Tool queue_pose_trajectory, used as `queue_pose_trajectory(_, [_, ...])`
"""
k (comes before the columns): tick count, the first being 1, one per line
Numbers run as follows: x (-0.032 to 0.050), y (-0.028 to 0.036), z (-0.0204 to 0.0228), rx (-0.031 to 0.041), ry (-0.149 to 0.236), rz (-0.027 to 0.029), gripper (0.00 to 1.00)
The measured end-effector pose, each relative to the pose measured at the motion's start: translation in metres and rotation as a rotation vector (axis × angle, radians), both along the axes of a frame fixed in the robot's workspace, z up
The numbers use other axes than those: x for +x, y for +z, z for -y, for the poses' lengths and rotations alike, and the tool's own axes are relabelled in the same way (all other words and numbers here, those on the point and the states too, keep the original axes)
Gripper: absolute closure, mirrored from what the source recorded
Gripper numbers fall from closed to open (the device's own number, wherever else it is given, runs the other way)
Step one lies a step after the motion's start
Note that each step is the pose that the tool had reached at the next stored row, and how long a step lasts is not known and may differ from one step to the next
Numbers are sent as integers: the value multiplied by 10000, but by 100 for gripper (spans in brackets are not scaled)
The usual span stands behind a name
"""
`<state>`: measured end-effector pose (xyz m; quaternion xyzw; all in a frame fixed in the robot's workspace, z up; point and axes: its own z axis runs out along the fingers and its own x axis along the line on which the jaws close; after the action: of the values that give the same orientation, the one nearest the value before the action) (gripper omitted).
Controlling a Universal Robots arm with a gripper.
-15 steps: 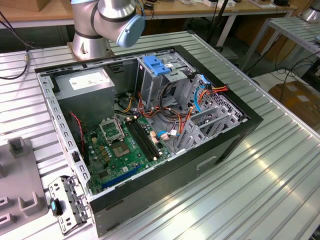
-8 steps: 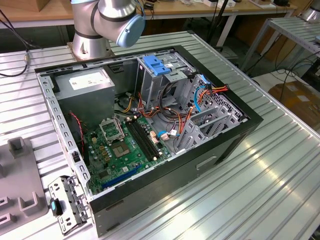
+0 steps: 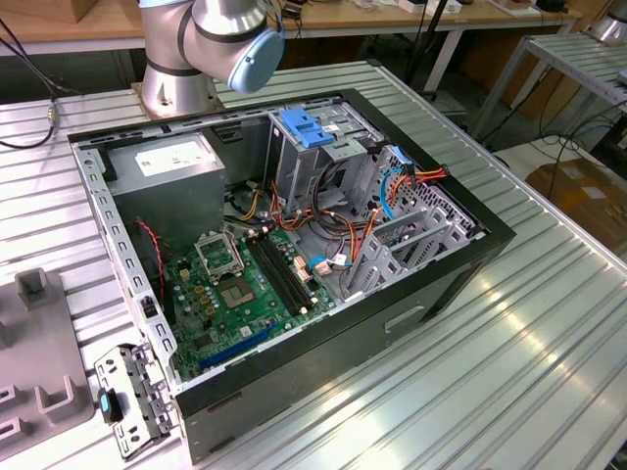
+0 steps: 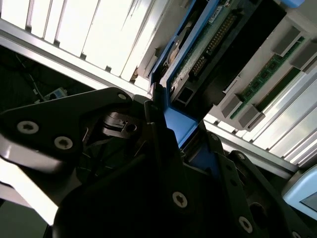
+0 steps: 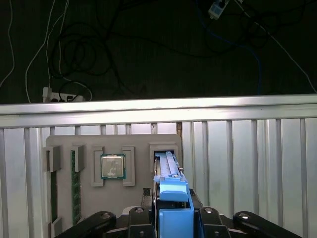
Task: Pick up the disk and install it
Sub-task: 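Pick up the disk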
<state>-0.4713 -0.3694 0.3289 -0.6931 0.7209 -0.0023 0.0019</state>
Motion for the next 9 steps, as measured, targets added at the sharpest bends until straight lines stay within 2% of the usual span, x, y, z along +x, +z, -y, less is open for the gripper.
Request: queue_pose_trajectory(9, [0, 22, 0, 1, 0, 0, 63])
